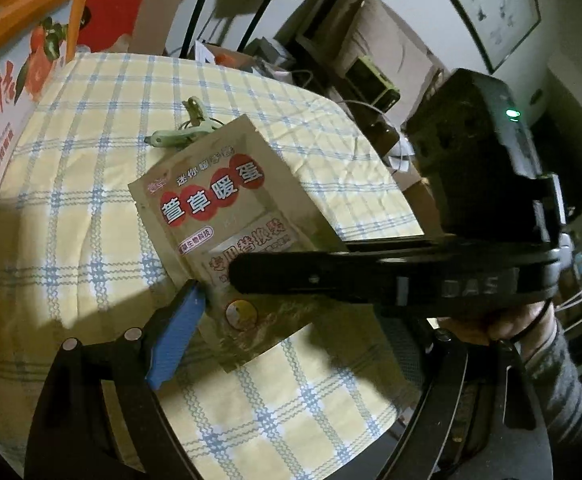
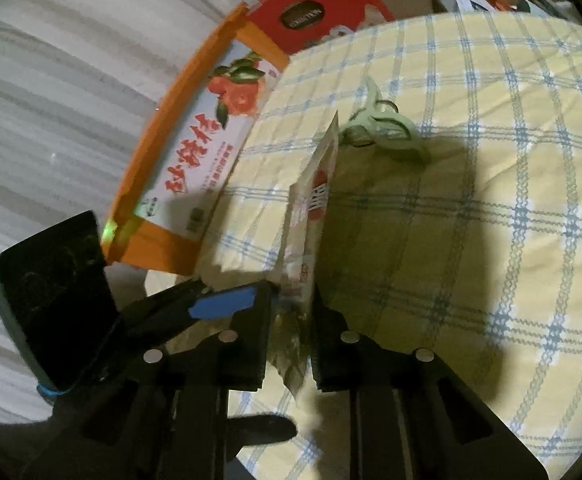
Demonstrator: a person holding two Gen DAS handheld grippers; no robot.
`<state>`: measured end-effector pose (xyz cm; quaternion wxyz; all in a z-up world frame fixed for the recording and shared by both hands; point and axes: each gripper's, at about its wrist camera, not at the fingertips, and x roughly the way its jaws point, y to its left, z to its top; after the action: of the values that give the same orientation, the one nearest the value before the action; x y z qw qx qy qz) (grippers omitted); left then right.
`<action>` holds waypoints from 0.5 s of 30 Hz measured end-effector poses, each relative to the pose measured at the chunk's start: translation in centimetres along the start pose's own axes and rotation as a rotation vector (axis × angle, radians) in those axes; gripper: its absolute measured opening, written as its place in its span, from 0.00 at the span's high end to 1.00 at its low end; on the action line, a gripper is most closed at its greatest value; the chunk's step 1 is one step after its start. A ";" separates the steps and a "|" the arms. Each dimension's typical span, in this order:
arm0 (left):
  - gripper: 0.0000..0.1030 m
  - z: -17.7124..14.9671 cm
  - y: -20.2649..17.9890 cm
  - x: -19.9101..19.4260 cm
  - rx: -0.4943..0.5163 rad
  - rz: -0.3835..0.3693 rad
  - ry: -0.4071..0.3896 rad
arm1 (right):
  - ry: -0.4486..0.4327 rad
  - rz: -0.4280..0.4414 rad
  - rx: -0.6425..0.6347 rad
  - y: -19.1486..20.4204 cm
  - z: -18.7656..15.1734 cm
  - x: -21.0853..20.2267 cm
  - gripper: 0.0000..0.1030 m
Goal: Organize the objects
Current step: 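Lift the pouch with the right gripper while the left gripper approaches the green clip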
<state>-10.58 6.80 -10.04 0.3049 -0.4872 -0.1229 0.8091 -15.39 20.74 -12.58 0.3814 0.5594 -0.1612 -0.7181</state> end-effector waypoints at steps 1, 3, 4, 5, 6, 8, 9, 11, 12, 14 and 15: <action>0.19 0.1 -0.1 0.0 0.006 0.003 0.002 | 0.001 -0.002 0.004 0.0 0.1 0.2 0.88; 0.19 0.1 -0.1 0.0 0.010 0.005 0.005 | -0.008 -0.007 0.006 0.2 0.1 0.2 0.92; 0.20 0.2 0.0 0.0 0.003 -0.002 0.009 | -0.014 -0.009 -0.001 0.4 0.0 0.0 0.92; 0.20 0.3 0.1 -0.1 -0.006 -0.008 0.012 | -0.021 -0.012 -0.005 0.5 -0.2 -0.2 0.93; 0.20 0.5 0.3 -0.2 -0.026 -0.013 0.017 | -0.028 -0.015 -0.004 0.6 -0.3 -0.4 0.94; 0.20 0.6 0.6 -0.6 -0.054 -0.025 0.031 | -0.064 -0.012 0.011 0.2 -0.5 -1.4 0.95; 0.20 0.8 0.7 -0.9 -0.067 -0.029 0.034 | -0.077 -0.005 0.016 0.1 -0.5 -1.9 0.95; 0.19 0.9 0.4 -1.4 -0.061 -0.026 0.025 | -0.105 0.003 0.029 -0.5 -0.7 -3.1 0.95; 0.18 1.0 0.2 -1.7 -0.054 -0.021 0.016 | -0.115 0.005 0.036 -0.8 -0.8 -3.5 0.95; 0.16 1.3 -0.1 -2.4 -0.041 -0.004 -0.010 | -0.130 0.008 0.054 -1.6 -1.2 -4.5 0.95; 0.15 1.5 -0.2 -2.7 -0.038 0.005 -0.021 | -0.137 0.004 0.064 -2.0 -1.4 -4.9 0.95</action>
<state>-10.87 5.46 -7.26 0.2925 -0.4846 -0.1402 0.8124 -14.42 25.92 -11.06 0.3527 0.5205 -0.2111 -0.7484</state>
